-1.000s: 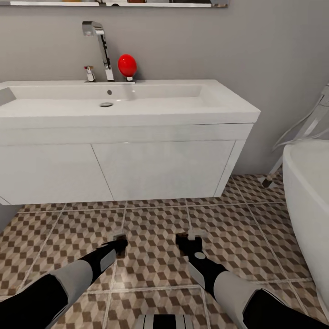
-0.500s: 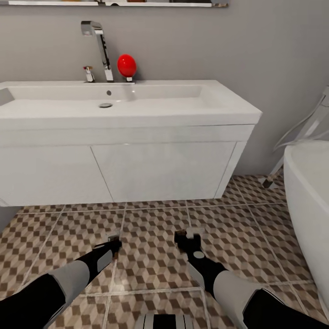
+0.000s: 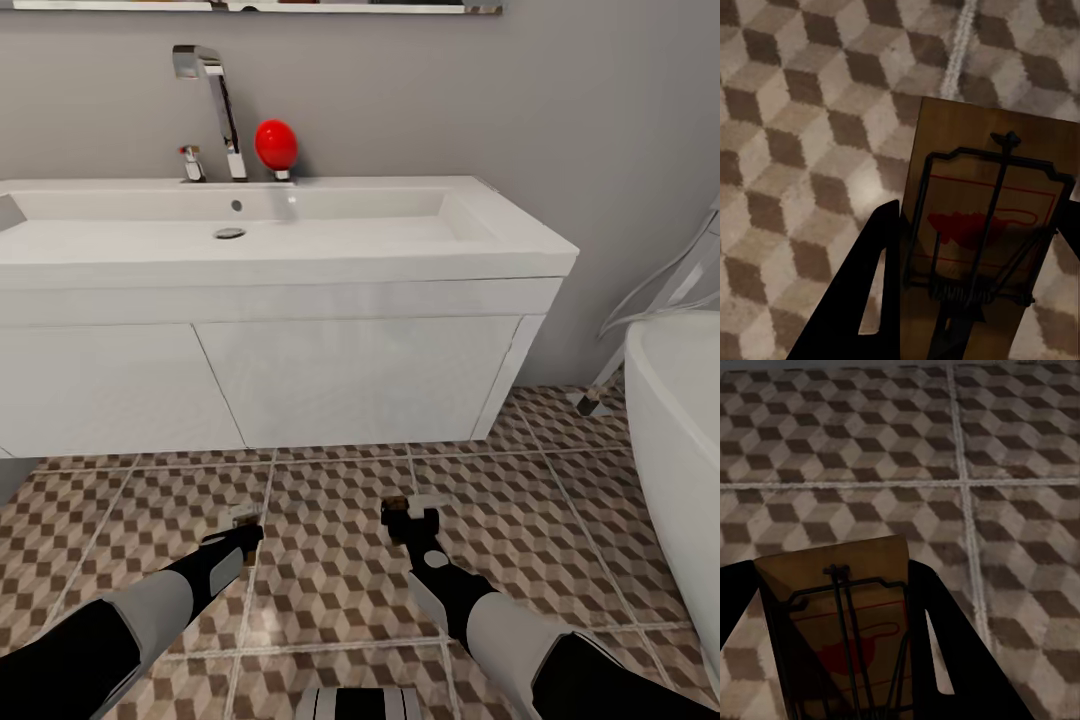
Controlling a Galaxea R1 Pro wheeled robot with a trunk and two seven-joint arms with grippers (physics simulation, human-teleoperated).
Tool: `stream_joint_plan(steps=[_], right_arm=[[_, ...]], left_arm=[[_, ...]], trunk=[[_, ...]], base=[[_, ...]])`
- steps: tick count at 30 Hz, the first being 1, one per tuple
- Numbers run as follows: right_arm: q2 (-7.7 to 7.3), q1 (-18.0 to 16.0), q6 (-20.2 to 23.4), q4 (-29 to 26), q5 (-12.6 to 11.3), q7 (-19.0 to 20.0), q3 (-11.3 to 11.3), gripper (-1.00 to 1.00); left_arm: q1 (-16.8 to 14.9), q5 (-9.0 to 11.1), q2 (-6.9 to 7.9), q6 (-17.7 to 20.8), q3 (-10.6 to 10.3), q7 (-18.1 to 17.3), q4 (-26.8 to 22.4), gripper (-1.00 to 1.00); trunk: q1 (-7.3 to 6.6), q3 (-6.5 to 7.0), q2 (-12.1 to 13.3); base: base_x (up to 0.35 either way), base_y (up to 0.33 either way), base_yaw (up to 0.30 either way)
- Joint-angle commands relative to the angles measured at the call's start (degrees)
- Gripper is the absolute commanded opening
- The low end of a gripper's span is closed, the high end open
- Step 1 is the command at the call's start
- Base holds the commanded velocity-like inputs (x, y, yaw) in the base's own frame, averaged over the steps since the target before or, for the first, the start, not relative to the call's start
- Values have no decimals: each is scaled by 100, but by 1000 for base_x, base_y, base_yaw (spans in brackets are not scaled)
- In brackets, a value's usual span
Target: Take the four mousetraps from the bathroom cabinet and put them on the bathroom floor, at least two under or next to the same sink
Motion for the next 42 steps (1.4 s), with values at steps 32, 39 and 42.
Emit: stream_joint_plan(steps=[32,39,42], right_arm=[[0,-21,1729,9,597,-1092,84,-100],[0,-21,1769,-7,589,-1058,84,-100],[0,-21,1772,-8,589,-1054,84,-100]], left_arm=[[1,33,3,-5,-49,56,-21,-100],[1,35,8,-5,-39,90,-18,-100],[1,34,4,-5,-45,93,-20,-100]], trunk=[[1,-4,-1],[1,-4,-1],[1,-4,-1]], base=[[117,0,0],[178,0,0],[16,-2,0]])
